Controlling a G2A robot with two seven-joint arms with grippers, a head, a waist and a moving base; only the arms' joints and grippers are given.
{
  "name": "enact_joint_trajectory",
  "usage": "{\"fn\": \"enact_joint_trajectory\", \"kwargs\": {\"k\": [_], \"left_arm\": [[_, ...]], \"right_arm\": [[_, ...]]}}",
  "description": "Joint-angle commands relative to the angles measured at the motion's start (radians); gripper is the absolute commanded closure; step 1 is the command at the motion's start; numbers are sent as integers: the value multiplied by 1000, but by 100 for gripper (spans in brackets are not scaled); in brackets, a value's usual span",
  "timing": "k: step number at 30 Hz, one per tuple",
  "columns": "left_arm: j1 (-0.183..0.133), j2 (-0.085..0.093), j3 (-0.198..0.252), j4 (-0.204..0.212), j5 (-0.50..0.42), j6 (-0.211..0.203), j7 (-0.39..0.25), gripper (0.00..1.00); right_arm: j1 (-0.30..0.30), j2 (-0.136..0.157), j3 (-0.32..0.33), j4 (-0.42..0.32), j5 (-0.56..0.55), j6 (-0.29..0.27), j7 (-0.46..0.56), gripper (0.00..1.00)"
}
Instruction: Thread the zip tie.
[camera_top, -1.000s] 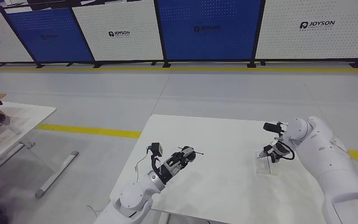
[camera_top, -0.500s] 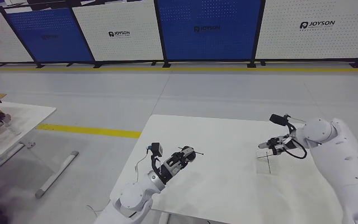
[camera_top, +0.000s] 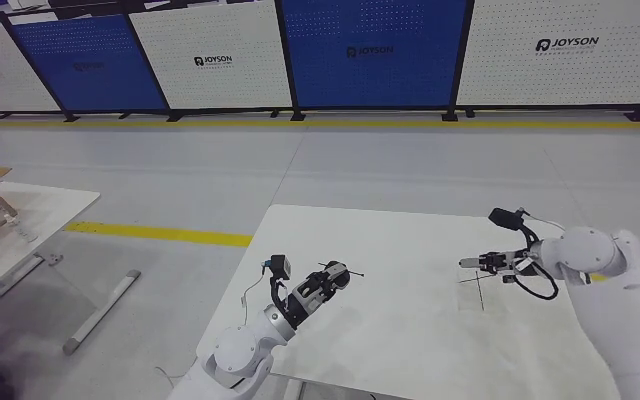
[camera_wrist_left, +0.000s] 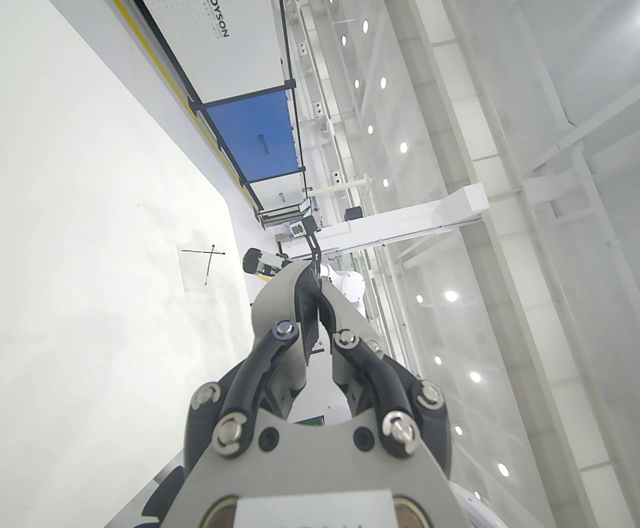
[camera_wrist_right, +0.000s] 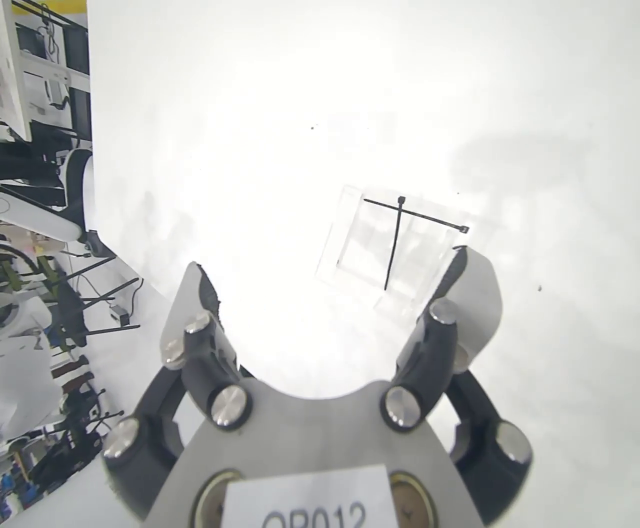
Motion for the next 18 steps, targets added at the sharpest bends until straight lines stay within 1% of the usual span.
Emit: {"fn": "enact_joint_trajectory", "kwargs": {"k": [1,2,4,6,9,10,11,13,14,15,18], "left_arm": [[0,0,0,0,0,0,0,100],[0,0,0,0,0,0,0,100],[0,0,0,0,0,0,0,100],[0,0,0,0,0,0,0,100],[0,0,0,0,0,0,0,100],[0,0,0,0,0,0,0,100],[0,0,0,0,0,0,0,100],[0,0,0,0,0,0,0,100],[0,0,0,0,0,0,0,100],[0,0,0,0,0,0,0,100],[0,0,0,0,0,0,0,100]], "right_arm": [[-25,5,22,-24,55,-87,-34,0],[-43,12,49,-35,78,-127,-68,0],[-79,20,80,-54,143,-212,-82,0],[-100,26,87,-84,217,-217,-38,0],[-102,26,46,-91,275,-217,16,0],[-94,24,28,-82,293,-217,32,0],[-81,22,12,-56,307,-217,43,0],[-40,13,-33,21,315,-217,48,0],[-17,8,-58,61,298,-217,43,0],[14,0,-74,133,294,-217,-8,0],[14,0,-74,133,294,-217,-8,0]]}}
